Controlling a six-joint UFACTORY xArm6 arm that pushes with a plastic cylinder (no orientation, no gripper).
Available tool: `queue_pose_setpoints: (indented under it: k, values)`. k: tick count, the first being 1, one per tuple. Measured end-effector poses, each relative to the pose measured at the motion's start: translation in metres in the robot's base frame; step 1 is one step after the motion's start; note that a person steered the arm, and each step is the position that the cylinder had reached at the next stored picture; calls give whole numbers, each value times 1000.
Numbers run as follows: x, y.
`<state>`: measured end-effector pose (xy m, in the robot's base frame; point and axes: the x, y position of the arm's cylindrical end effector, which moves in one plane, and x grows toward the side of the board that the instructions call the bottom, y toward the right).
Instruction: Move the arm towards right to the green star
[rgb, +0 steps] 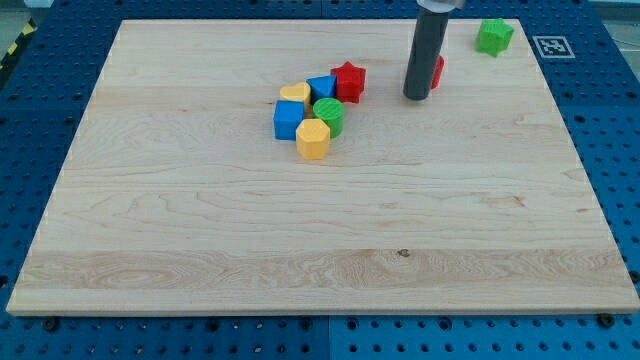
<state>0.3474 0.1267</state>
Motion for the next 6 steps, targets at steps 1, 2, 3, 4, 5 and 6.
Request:
queue_pose_setpoints:
  k: [1, 2, 3, 4, 5, 6]
  values:
    - [0, 23]
    - [0, 52]
    - [-10, 79]
    - [-13, 94]
    - [-14, 88]
    - [-2, 81]
